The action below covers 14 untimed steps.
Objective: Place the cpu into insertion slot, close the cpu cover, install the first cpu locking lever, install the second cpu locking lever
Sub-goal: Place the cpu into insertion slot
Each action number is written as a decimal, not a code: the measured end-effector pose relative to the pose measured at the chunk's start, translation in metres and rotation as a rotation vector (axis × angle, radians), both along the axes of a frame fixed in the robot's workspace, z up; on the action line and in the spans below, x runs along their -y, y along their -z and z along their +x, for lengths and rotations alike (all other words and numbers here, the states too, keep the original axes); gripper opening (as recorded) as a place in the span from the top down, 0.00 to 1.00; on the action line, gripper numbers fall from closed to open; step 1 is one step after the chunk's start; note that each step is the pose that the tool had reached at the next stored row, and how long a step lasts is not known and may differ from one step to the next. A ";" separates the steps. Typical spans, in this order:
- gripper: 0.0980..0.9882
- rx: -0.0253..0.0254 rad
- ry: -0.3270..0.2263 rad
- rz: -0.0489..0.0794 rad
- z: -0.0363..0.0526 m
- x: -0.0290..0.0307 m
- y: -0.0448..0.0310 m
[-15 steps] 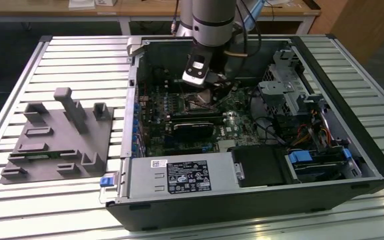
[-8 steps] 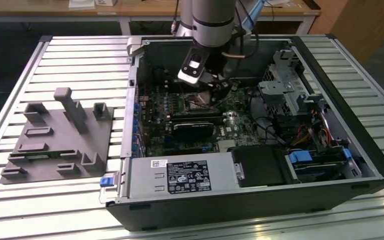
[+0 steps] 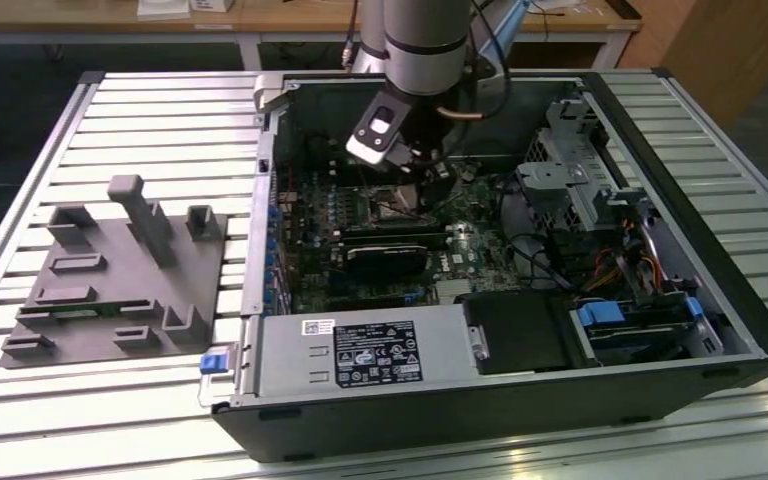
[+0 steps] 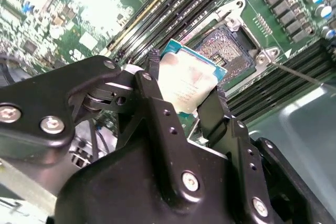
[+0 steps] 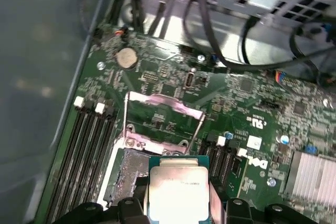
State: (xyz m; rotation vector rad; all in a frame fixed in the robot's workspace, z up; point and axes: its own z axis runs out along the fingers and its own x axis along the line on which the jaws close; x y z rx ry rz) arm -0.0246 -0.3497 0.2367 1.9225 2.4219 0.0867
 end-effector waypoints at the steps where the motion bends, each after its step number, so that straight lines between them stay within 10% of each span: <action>1: 0.50 0.0000 0.018 0.000 0.0000 0.0000 0.0002; 14: 0.50 0.0000 0.158 0.000 0.0000 -0.0041 0.0019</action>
